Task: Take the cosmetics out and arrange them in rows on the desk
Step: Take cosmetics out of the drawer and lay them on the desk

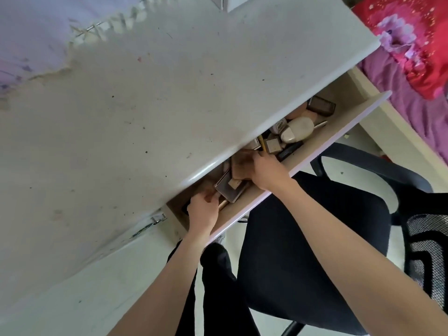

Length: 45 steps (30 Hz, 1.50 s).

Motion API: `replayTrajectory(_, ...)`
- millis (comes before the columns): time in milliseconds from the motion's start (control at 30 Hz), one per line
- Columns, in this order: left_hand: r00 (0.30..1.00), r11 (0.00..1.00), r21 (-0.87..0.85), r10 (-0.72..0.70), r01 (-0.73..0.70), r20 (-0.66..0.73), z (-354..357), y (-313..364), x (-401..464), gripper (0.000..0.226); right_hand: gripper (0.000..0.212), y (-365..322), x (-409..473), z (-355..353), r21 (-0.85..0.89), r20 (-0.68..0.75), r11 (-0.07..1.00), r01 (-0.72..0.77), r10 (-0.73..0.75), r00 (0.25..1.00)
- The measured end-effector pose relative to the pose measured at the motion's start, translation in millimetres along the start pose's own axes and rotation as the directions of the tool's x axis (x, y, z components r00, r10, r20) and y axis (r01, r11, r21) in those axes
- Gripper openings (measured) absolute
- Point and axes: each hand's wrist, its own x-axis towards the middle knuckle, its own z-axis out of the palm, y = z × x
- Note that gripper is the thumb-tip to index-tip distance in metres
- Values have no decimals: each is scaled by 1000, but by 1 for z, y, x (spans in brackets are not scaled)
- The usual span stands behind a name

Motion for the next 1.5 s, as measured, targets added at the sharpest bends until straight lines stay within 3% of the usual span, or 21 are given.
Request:
replayTrajectory(67, 991, 971, -204, -118, 128, 57, 3, -5, 11, 13, 52, 1, 12, 6, 26, 26, 1000, 3, -4, 1000)
replayTrajectory(133, 974, 929, -296, -195, 221, 115, 9, -11, 18, 6, 61, 3, 21, 9, 40, 41, 999, 0, -1, 999)
replayTrajectory(467, 966, 903, -344, -238, 258, 100, 22, 2, 16, 19, 79, 0, 20, -1, 78, 82, 991, -104, 98, 992)
replayTrajectory(533, 966, 904, -341, -232, 258, 116, 17, 1, 15, 18, 71, 1, 17, -3, 75, 105, 989, -130, 122, 987)
replayTrajectory(700, 971, 888, -394, -196, 236, 138, 11, 4, -3, 4, 19, 0, -2, -23, 246, 116, 963, -106, 80, 990)
replayTrajectory(867, 986, 941, -302, -122, 151, 112, -11, 14, -35, 11, 25, -1, -52, -45, 505, -12, 860, -76, 95, 995)
replayTrajectory(1033, 945, 977, -168, -70, 129, 321, -56, 19, -57, 20, 10, -25, -88, -62, 722, -136, 692, 32, 97, 986)
replayTrajectory(1100, 941, 985, -144, -38, 91, 337, -81, 19, -59, 22, 4, -43, -92, -69, 815, -129, 578, 46, 104, 986)
replayTrajectory(1233, 966, 987, -158, 69, -29, 249, -137, 12, -55, 24, 5, -90, -84, -77, 980, 31, 194, -42, 59, 998)
replayTrajectory(1300, 982, 981, -186, 92, -61, 164, -165, 4, -50, 23, 6, -118, -76, -77, 994, 74, 83, -73, -9, 997)
replayTrajectory(1367, 992, 971, -222, 109, -93, 61, -192, -5, -43, 23, 9, -146, -65, -77, 994, 85, 69, -81, -52, 995)
replayTrajectory(1500, 978, 958, -267, 49, -102, -201, -254, -29, -21, 27, 17, -202, -39, -71, 981, 74, 186, -49, -129, 989)
